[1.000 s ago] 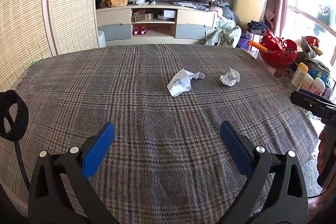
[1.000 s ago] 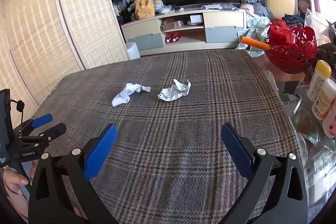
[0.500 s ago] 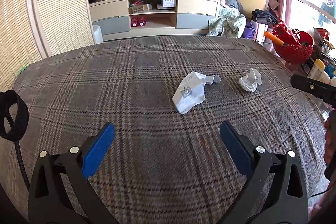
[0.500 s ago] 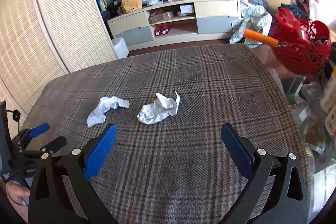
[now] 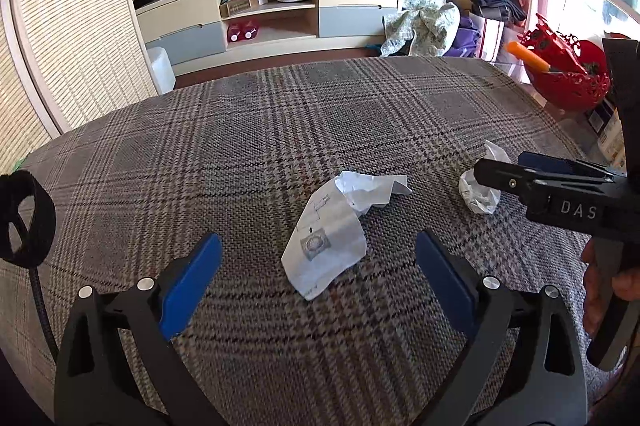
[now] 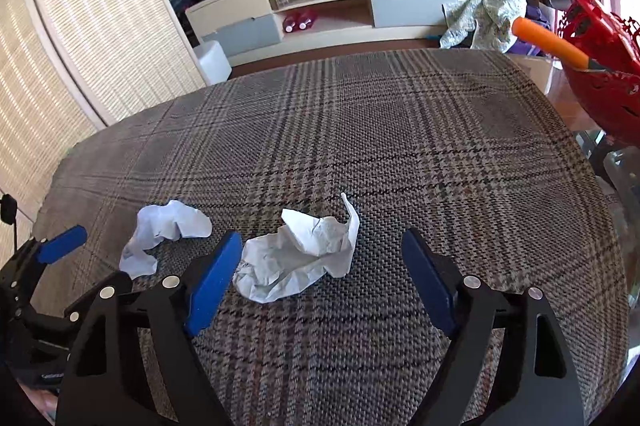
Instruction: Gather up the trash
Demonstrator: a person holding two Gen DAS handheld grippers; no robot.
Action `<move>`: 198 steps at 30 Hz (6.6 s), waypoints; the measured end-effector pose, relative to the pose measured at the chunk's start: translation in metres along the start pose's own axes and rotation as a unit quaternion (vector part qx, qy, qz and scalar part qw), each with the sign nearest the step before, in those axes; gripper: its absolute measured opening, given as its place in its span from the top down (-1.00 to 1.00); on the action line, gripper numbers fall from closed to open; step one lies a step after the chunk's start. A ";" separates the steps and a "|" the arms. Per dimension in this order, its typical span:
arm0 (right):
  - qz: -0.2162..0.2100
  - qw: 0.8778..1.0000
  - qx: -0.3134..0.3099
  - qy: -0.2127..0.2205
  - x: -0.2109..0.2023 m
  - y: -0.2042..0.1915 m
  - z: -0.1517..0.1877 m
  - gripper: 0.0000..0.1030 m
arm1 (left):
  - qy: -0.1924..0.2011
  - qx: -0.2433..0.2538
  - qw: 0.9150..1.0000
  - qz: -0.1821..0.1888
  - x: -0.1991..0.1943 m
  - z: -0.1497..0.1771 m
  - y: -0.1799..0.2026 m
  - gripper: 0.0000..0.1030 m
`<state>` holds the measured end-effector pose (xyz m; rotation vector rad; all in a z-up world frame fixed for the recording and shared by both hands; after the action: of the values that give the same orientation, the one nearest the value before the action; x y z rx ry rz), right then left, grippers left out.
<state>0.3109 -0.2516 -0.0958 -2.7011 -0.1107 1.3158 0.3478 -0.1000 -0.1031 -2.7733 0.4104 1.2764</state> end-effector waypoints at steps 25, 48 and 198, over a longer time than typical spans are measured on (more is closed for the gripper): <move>-0.023 0.997 -0.067 0.038 -0.036 -0.016 0.017 0.69 | -0.017 0.017 1.000 0.012 0.001 0.013 0.014 0.65; -0.027 0.987 -0.096 0.126 -0.189 -0.020 0.058 0.69 | 0.058 0.016 0.998 0.007 -0.146 0.052 0.014 0.65; 0.113 0.933 -0.037 0.339 -0.320 -0.058 0.223 -0.94 | 0.284 -0.049 0.956 -0.049 -0.306 0.207 -0.007 -0.84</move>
<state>-0.0626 -0.2144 0.0262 -3.1287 0.2335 0.3473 0.0069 0.0064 -0.0078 -3.1641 0.2285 0.4652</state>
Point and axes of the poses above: each gripper's, at about its wrist camera, not at the fingertips, and x roughly the way its jaws point, y to its right, z to its underside, the point moved 2 cm from there along x, roughly the way its jaws point, and after that the axes turned 7 degrees about -x, right-handed, at the moved point
